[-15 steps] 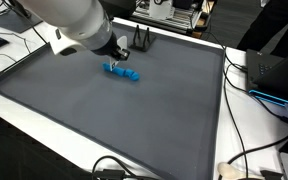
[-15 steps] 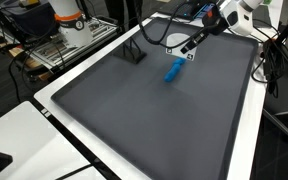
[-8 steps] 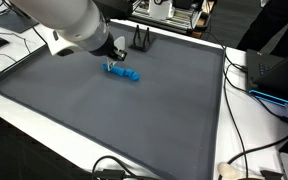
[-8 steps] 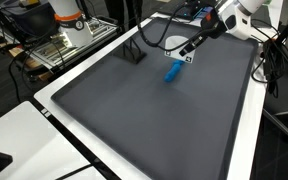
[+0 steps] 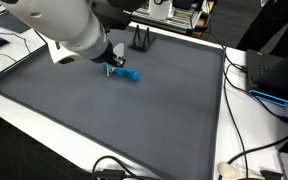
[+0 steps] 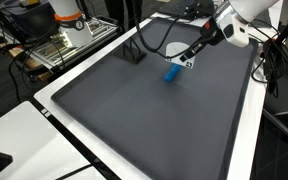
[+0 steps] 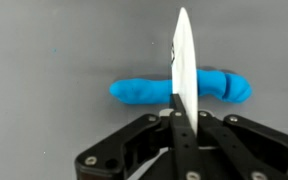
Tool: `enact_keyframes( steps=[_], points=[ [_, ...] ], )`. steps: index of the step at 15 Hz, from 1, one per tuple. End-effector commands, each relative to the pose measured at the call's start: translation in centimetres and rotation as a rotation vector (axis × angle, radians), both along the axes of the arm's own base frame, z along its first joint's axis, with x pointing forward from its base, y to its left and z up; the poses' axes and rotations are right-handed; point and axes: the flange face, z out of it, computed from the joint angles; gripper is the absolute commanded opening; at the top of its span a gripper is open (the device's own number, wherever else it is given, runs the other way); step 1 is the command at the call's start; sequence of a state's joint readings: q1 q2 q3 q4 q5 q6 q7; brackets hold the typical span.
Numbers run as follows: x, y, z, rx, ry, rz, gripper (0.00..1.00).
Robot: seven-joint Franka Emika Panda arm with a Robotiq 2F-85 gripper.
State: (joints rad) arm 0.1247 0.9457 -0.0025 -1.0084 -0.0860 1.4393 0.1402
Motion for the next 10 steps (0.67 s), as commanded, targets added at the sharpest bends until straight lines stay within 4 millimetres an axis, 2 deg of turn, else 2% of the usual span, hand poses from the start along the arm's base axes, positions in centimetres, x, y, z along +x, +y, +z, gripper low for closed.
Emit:
enact_keyframes(
  steps=[1, 10],
  points=[
    [0.4, -0.4, -1.2, 0.001, -0.013, -0.016, 0.01],
    [0.5, -0.3, -3.1, -0.009, -0.022, -0.021, 0.01]
  ],
)
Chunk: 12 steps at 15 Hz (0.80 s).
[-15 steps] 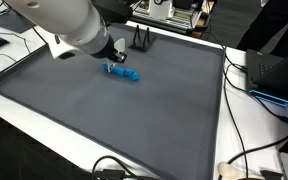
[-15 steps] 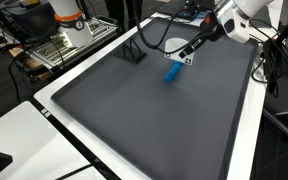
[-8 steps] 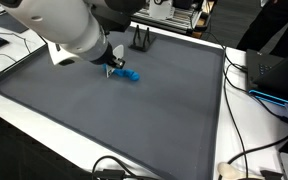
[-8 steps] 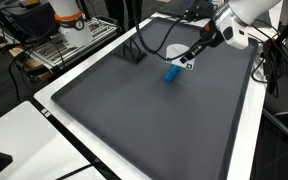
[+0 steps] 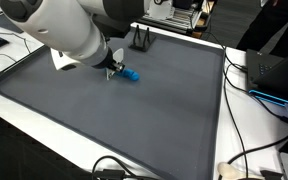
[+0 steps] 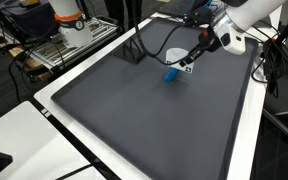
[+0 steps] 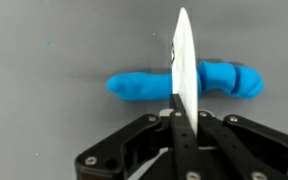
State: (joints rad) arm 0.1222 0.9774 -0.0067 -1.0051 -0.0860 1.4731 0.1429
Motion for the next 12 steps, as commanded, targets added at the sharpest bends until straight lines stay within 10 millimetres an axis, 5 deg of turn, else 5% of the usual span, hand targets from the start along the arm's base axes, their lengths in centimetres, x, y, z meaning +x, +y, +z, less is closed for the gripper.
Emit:
enact_keyframes(
  steps=[1, 12],
  points=[
    [0.2, 0.0, -1.3, -0.004, -0.018, -0.018, 0.01],
    [-0.3, -0.1, -3.4, -0.007, -0.031, -0.028, 0.01]
  ],
)
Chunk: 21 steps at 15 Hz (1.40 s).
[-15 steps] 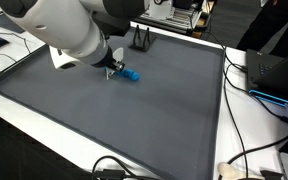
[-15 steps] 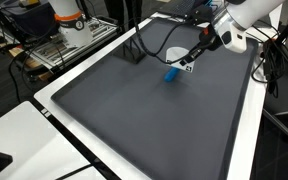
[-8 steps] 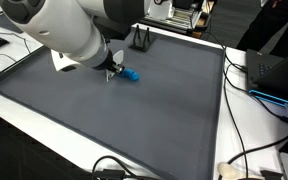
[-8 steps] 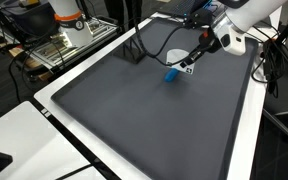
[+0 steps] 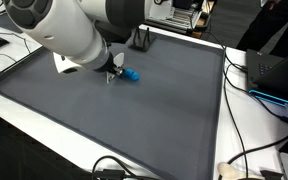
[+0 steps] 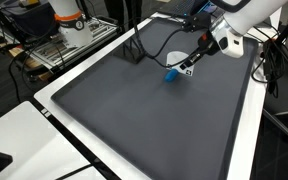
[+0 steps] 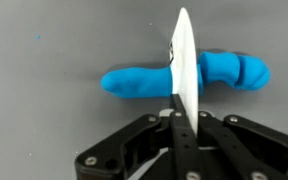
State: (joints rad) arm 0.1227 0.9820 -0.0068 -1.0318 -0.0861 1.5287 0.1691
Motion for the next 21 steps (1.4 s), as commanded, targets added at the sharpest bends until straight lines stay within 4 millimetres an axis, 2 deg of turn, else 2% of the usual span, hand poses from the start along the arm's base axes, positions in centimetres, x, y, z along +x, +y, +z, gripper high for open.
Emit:
enact_keyframes(
  steps=[1, 21],
  points=[
    [-0.4, -0.2, -2.3, 0.002, -0.002, -0.008, 0.01],
    [-2.3, -0.3, -4.8, 0.034, 0.147, 0.023, 0.01]
  ],
)
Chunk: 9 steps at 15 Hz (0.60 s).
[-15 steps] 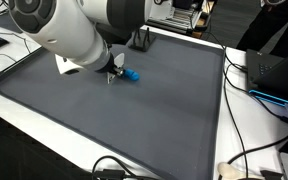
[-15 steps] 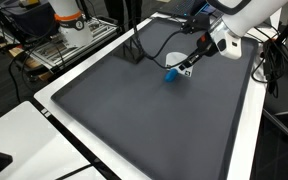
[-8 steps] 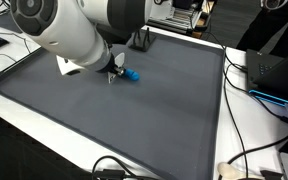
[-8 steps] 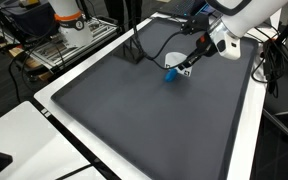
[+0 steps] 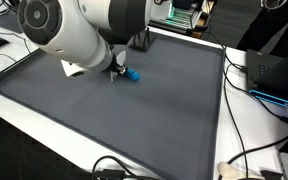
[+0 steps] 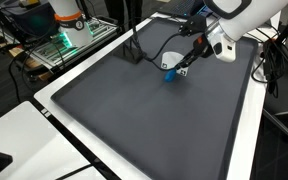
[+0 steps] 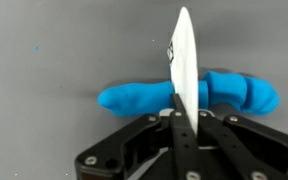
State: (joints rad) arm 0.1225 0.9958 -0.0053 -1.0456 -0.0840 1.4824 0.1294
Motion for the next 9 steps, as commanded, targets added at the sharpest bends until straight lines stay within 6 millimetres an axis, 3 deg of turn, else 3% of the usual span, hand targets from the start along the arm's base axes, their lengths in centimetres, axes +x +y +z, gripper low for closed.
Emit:
enact_keyframes(
  steps=[1, 9],
  points=[
    [-1.28, -0.22, -3.16, 0.022, 0.074, -0.009, 0.01],
    [-1.69, -0.46, -2.39, 0.048, 0.093, -0.010, 0.01]
  ],
)
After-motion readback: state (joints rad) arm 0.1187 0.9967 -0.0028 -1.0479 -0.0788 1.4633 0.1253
